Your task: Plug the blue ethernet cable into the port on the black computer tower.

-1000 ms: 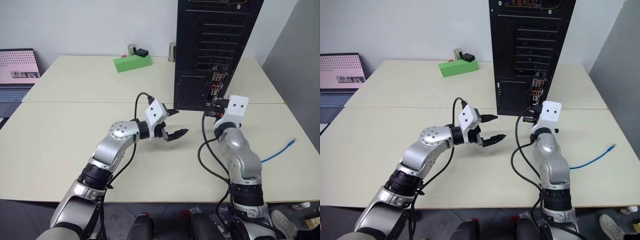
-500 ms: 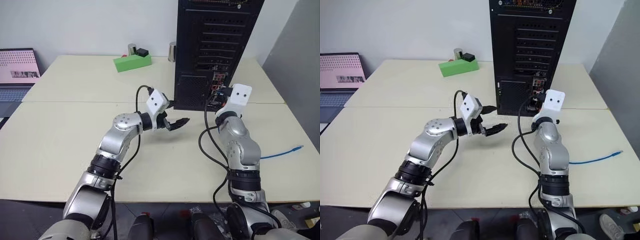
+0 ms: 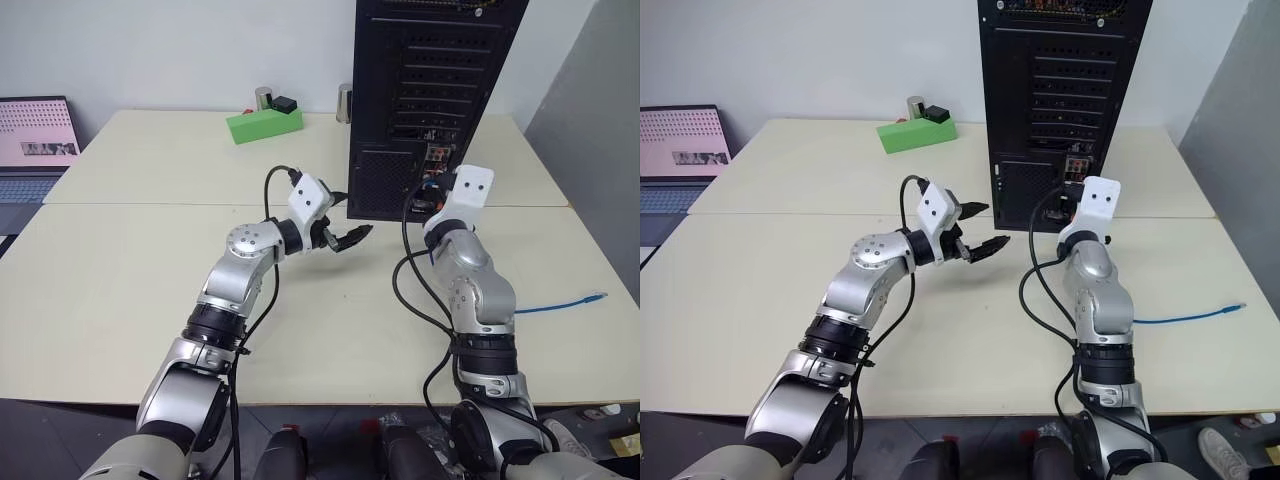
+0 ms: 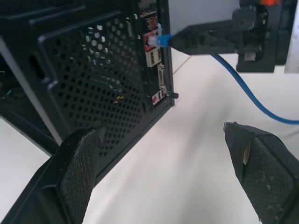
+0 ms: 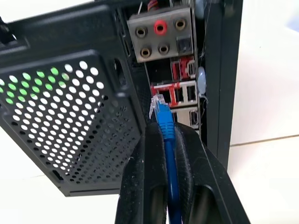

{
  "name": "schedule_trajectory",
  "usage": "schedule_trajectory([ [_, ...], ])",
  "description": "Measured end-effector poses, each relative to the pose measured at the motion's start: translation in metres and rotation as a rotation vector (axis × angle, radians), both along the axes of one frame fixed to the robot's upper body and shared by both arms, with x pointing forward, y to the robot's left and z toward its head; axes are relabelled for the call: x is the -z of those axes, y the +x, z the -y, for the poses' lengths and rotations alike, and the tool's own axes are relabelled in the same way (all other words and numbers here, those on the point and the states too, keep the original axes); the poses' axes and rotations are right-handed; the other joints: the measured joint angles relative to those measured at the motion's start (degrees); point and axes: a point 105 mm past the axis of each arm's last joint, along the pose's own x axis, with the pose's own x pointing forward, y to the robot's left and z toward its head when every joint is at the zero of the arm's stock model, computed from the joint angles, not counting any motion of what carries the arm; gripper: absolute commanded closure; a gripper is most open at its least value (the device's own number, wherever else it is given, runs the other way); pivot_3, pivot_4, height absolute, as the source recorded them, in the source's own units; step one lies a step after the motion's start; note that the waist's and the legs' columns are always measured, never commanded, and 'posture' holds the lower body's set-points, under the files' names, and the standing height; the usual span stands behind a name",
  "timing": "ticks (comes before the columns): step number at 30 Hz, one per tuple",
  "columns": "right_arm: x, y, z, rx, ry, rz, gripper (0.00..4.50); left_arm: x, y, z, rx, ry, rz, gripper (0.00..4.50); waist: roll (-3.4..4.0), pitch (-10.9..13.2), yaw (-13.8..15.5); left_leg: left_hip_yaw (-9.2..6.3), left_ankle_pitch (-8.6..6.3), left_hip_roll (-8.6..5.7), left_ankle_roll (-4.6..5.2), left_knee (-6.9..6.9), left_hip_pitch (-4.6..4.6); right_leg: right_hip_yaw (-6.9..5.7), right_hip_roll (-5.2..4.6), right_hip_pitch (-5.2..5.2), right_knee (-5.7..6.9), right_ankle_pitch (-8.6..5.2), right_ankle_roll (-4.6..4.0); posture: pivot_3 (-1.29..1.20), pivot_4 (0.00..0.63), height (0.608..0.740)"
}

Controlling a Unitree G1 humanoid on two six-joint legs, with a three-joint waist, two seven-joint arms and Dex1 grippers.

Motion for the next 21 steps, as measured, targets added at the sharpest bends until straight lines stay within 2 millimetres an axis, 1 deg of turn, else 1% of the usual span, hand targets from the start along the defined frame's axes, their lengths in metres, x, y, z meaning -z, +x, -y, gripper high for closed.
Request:
schedule_trajectory([
  [21,-0.0016,0.0051,0.0021,0.019,-0.011,0.018,4.50,-0.0008,0.0002,-0.0002,-0.001,0.004,0.008,0.18,0.00,0.00,-0.01,0.00,0.00,0.00,0.00,0.00,-0.02,0.00,0.00,-0.02,0.00,0.00,0.00,0.00,0.150,0.740],
])
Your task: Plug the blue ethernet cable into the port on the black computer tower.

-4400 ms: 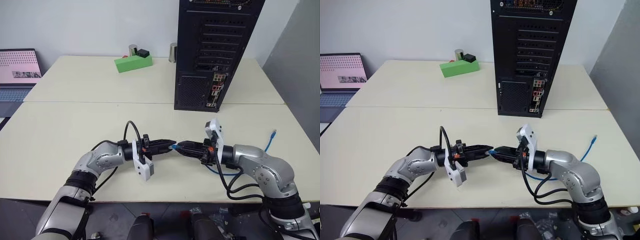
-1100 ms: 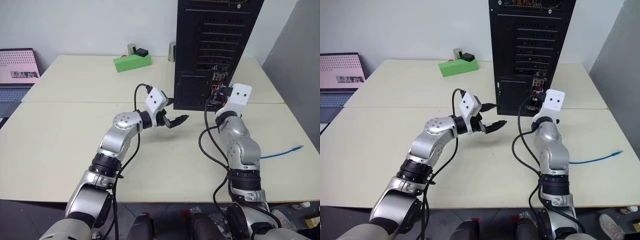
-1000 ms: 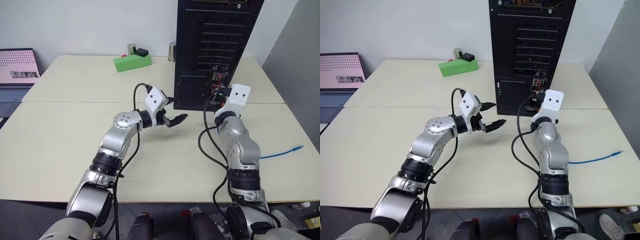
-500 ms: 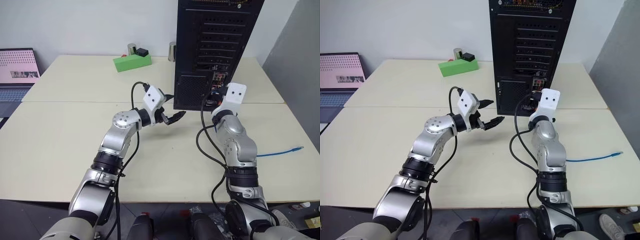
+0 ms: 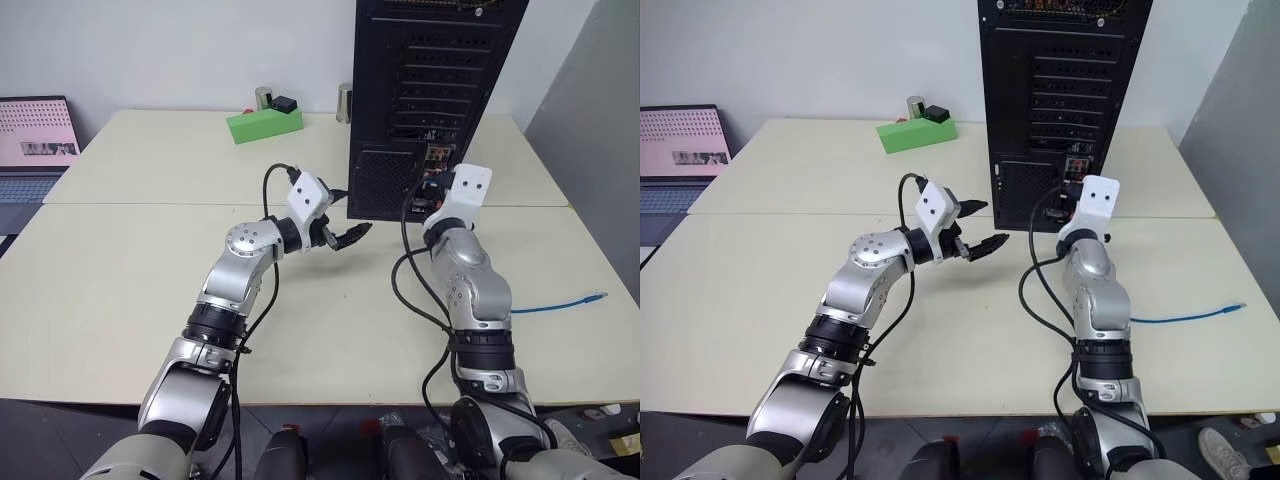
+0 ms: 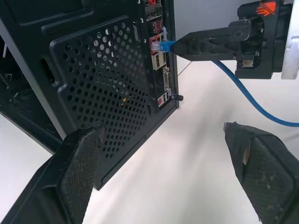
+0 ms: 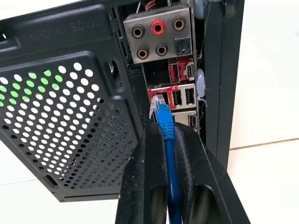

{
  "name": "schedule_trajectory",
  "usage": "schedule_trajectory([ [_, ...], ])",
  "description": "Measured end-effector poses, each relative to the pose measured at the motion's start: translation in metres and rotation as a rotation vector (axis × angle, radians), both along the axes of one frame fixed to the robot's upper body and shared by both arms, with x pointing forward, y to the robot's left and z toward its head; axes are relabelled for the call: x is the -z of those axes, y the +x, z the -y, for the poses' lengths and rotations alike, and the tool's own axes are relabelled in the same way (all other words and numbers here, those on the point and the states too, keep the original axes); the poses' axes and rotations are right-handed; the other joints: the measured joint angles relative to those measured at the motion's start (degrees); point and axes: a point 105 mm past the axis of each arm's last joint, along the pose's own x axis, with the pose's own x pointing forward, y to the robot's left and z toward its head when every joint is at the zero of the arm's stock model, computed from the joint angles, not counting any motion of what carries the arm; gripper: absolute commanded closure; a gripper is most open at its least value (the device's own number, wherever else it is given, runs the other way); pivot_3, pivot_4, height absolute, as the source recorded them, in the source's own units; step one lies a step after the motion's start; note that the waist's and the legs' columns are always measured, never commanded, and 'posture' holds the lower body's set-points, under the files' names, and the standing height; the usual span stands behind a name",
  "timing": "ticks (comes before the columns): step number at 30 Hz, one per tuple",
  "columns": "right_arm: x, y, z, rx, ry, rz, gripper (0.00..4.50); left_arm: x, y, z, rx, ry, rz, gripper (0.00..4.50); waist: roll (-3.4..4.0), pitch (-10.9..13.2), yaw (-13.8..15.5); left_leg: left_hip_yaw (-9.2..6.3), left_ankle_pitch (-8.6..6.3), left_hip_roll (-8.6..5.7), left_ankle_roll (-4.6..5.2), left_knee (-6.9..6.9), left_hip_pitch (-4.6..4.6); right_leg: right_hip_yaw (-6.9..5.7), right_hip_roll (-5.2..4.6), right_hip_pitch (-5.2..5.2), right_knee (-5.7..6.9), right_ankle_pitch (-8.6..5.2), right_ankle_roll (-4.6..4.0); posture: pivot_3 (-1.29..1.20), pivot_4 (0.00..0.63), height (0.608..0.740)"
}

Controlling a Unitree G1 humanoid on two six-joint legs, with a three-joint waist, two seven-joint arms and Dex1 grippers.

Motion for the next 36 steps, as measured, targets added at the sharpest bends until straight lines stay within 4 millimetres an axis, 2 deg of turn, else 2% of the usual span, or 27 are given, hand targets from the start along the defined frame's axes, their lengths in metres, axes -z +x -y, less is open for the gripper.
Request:
schedule_trajectory([
  [20,0.0002,0.0045,0.0043,0.037,-0.067,0.006,4.50,-0.0005,-0.0005,0.0004,0.001,0.004,0.005,0.18,0.00,0.00,-0.20,0.00,0.00,0.00,0.00,0.01,0.00,0.00,0.00,0.00,0.00,0.00,0.00,0.00,0.150,0.740],
  [36,-0.0031,0.0101,-0.0027,0.028,-0.096,-0.004,4.50,-0.0024,-0.0049,0.0041,0.015,-0.002,0.020,0.18,0.00,0.00,-0.74,-0.01,0.00,0.00,0.00,0.01,0.01,0.01,0.00,0.00,0.04,0.01,0.00,0.00,0.150,0.740],
])
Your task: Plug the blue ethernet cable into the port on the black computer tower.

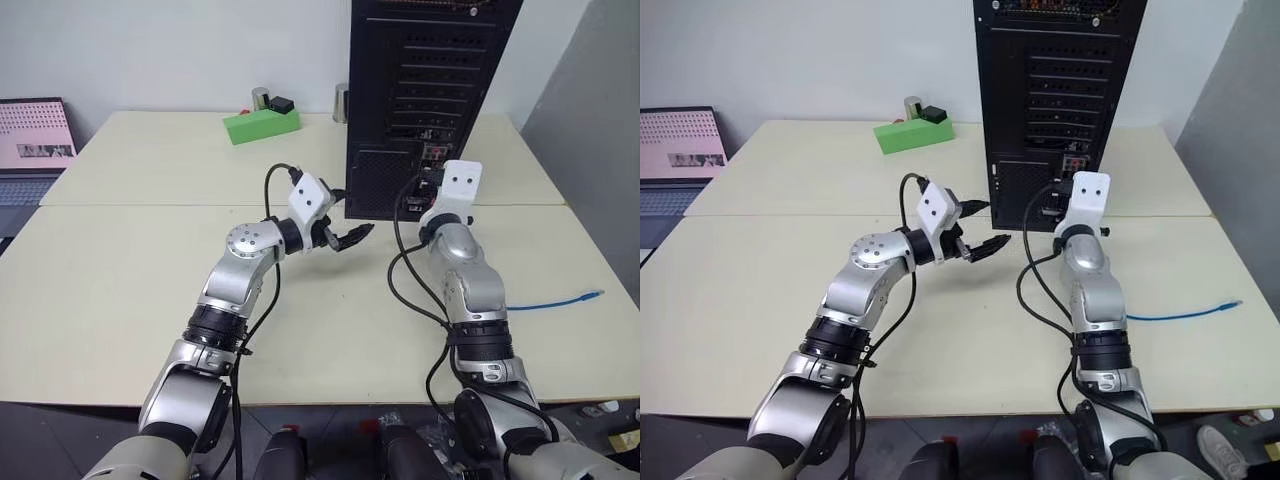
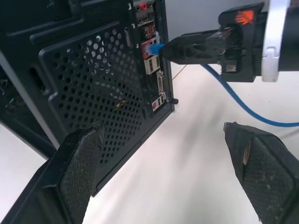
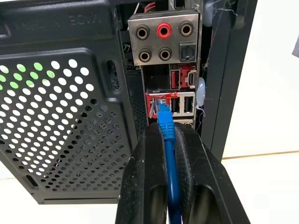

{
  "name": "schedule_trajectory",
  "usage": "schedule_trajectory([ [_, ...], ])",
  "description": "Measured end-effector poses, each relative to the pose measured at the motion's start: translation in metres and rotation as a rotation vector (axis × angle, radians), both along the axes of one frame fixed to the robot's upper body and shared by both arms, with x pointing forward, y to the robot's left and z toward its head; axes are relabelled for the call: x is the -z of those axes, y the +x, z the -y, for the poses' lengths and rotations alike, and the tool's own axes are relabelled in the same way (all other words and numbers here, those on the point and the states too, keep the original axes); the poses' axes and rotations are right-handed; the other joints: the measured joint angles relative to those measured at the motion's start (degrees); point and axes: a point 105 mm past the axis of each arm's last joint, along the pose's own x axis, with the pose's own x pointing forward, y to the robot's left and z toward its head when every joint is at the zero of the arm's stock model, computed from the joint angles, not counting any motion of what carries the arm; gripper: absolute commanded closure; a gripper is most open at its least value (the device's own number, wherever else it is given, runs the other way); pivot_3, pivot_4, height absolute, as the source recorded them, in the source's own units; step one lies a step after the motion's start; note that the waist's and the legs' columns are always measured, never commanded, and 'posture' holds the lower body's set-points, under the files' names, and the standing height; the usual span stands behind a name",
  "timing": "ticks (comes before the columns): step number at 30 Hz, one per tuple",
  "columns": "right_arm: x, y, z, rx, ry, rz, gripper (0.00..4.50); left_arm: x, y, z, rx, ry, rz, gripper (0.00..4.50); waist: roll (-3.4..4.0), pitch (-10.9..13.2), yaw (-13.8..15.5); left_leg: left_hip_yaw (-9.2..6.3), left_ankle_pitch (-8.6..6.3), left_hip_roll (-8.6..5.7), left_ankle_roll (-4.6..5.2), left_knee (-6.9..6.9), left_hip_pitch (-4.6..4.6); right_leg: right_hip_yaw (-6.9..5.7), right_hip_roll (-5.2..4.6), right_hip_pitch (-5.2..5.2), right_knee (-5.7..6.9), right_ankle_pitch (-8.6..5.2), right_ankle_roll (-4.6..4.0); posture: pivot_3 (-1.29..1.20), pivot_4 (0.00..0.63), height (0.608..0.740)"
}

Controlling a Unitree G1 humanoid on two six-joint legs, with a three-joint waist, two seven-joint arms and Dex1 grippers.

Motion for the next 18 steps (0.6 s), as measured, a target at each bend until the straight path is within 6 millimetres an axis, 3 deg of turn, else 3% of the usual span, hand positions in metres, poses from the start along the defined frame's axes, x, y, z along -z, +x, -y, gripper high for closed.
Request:
schedule_trajectory([
  [13,-0.0015,0.0035,-0.0040,-0.003,0.006,-0.011,4.50,0.0003,-0.0016,0.0022,0.006,-0.004,-0.001,0.18,0.00,0.00,-0.41,0.00,0.00,0.00,0.00,0.00,0.01,0.01,0.00,0.00,0.02,0.00,0.01,0.00,0.150,0.740],
  [14,-0.0016,0.0034,-0.0046,-0.011,0.011,-0.011,3.95,0.0004,-0.0015,0.0021,0.005,-0.003,-0.001,0.18,0.00,0.00,-0.42,0.00,0.00,0.00,0.00,0.00,0.01,0.01,0.00,0.00,0.02,0.00,0.01,0.00,0.150,0.740],
  [18,-0.0015,0.0004,-0.0031,-0.040,0.020,-0.001,3.27,0.0007,-0.0013,0.0021,0.003,0.001,0.000,0.18,0.01,0.00,-0.38,-0.01,0.00,0.00,0.00,-0.01,-0.02,-0.01,0.00,-0.01,-0.03,0.00,0.01,0.00,0.150,0.740],
])
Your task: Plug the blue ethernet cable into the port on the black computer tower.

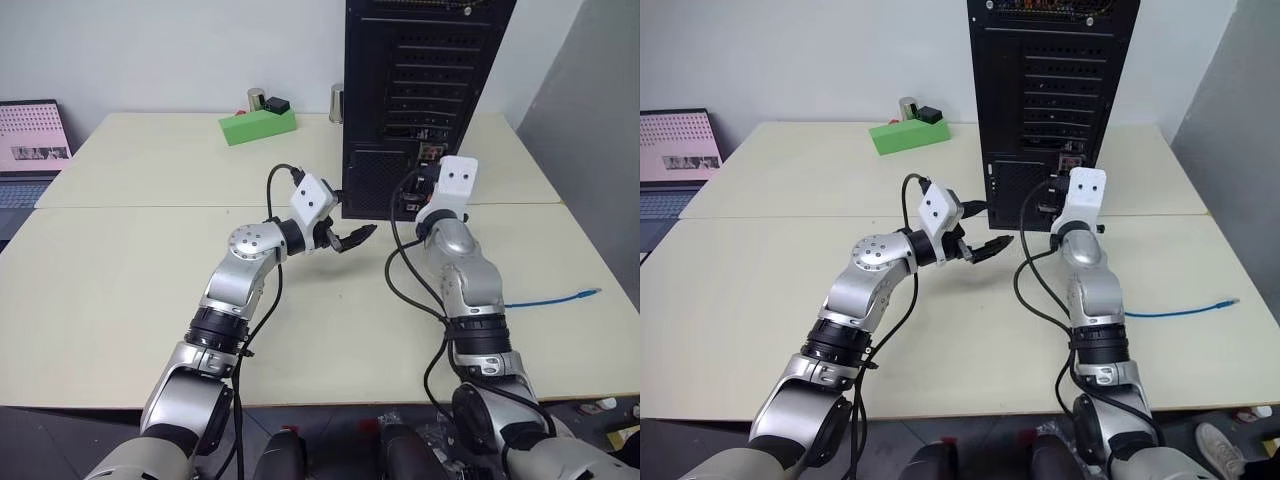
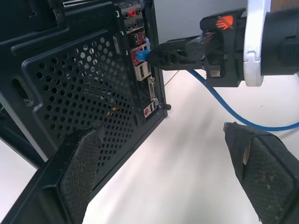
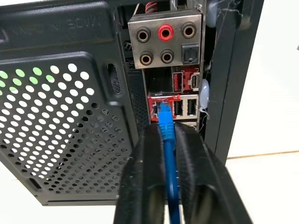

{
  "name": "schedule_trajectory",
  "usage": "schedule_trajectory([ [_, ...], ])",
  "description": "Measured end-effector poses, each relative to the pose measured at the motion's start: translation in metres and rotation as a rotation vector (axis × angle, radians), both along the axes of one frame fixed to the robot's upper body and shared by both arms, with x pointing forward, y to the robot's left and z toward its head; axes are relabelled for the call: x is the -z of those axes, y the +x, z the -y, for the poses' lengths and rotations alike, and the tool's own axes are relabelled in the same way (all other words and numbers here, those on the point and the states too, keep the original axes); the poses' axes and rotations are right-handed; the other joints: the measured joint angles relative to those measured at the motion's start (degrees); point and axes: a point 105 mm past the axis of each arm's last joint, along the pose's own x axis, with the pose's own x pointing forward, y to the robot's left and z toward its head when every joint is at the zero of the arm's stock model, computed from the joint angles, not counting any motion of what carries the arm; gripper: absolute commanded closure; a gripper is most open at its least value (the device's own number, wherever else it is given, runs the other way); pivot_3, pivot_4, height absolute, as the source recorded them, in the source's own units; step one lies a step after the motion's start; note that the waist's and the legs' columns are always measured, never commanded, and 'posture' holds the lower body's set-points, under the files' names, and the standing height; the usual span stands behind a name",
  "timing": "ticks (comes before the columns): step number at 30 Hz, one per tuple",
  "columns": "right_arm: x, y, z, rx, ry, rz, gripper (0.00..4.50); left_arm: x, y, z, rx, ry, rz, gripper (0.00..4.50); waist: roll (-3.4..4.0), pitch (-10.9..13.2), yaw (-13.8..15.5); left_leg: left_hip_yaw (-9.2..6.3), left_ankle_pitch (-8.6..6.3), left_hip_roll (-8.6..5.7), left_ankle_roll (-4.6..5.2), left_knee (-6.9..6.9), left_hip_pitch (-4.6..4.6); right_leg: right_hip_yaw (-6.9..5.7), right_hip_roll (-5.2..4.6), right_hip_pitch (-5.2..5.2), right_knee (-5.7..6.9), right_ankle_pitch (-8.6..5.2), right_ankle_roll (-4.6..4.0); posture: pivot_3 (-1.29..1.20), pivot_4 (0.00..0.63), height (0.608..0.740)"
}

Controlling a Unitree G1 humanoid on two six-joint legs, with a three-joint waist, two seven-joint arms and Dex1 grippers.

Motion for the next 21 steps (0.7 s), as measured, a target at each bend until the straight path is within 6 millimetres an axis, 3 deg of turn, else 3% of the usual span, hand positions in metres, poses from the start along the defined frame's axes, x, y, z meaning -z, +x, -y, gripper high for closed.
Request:
schedule_trajectory([
  [5,0.005,-0.008,0.002,-0.036,-0.002,-0.008,2.25,0.000,0.000,0.000,-0.001,0.001,0.002,0.18,0.00,0.00,0.05,-0.01,0.01,0.00,-0.01,0.01,-0.32,-0.01,-0.01,-0.32,0.04,0.00,0.00,0.00,0.150,0.740],
  [10,0.015,-0.032,0.007,-0.114,-0.030,-0.035,1.15,0.002,0.001,-0.001,-0.004,0.004,-0.013,0.00,0.00,0.00,0.17,-0.02,0.01,-0.01,-0.01,0.05,-0.48,-0.03,-0.01,-0.44,0.02,0.00,0.00,0.00,0.150,0.740],
  [15,-0.002,-0.051,0.012,-0.208,-0.115,0.022,0.15,0.005,-0.001,-0.008,0.024,0.009,-0.060,0.00,0.01,0.01,0.18,-0.06,0.01,-0.03,-0.01,0.07,-0.52,-0.08,-0.01,-0.44,0.01,0.00,0.01,0.00,0.150,0.740],
  [21,-0.010,-0.080,0.030,-0.421,-0.253,0.013,0.01,0.006,-0.001,-0.035,0.027,0.108,-0.100,0.00,0.04,0.03,0.20,-0.06,0.00,-0.04,0.00,0.07,-0.55,-0.09,-0.02,-0.44,-0.04,0.00,0.01,0.00,0.150,0.740],
])
